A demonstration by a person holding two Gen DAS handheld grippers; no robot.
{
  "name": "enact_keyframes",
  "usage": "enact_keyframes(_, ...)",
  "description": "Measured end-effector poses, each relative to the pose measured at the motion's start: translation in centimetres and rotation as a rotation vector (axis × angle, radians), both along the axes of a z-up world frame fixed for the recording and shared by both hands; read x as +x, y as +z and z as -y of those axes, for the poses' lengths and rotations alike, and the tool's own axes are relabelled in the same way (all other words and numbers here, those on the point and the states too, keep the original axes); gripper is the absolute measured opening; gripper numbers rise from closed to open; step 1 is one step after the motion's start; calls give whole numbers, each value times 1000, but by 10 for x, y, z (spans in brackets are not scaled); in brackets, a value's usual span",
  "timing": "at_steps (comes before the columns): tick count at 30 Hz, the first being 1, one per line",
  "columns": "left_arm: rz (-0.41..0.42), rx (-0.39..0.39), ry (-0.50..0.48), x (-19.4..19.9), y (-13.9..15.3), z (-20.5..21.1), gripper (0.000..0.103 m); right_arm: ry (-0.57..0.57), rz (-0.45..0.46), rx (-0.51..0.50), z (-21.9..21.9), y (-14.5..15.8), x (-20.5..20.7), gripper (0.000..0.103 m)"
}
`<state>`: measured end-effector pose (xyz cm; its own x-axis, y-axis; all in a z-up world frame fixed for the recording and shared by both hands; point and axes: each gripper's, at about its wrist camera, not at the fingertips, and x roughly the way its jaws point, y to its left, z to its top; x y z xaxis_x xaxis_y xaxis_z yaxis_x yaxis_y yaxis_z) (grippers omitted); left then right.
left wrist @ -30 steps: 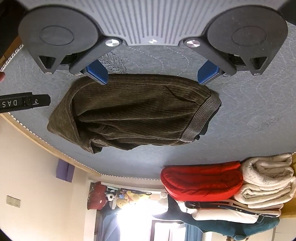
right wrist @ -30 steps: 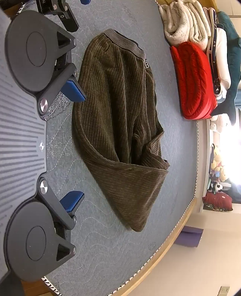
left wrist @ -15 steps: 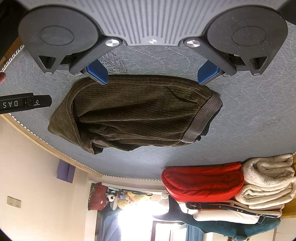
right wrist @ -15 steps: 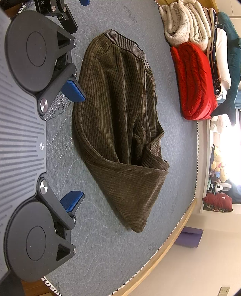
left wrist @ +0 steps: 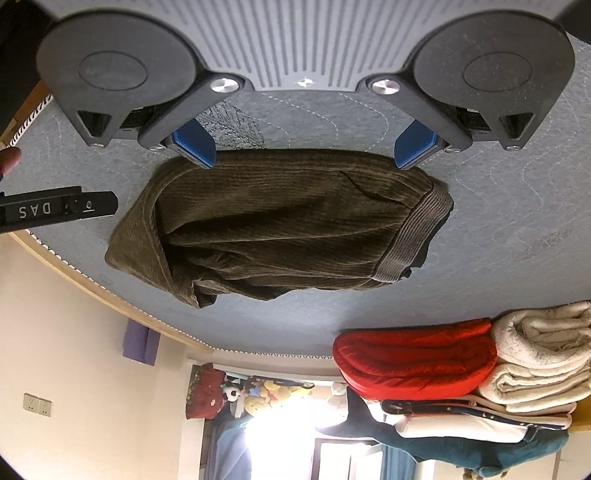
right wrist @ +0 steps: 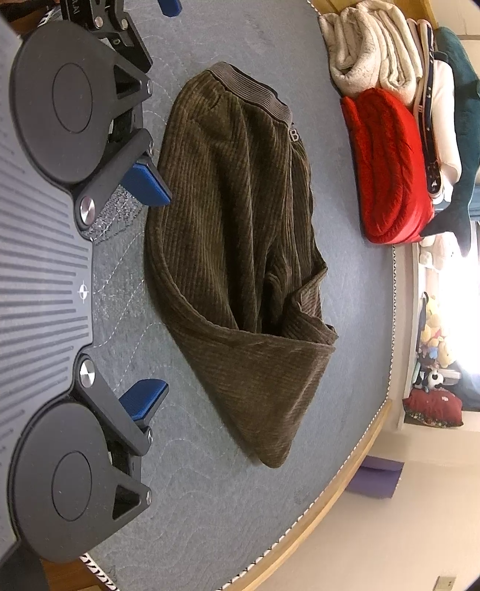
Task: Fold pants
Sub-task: 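Move both tools toward the crumpled brown corduroy pants, then grasp the grey waistband with the left tool and lift it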
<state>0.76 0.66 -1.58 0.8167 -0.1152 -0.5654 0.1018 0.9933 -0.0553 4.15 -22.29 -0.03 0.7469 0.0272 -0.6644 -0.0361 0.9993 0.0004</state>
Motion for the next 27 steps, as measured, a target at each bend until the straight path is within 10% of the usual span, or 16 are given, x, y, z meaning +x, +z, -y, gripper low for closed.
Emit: enact_keyframes(27,8,-123,-52,-26,27,-29,103,4,113,95,-14,26,1,58)
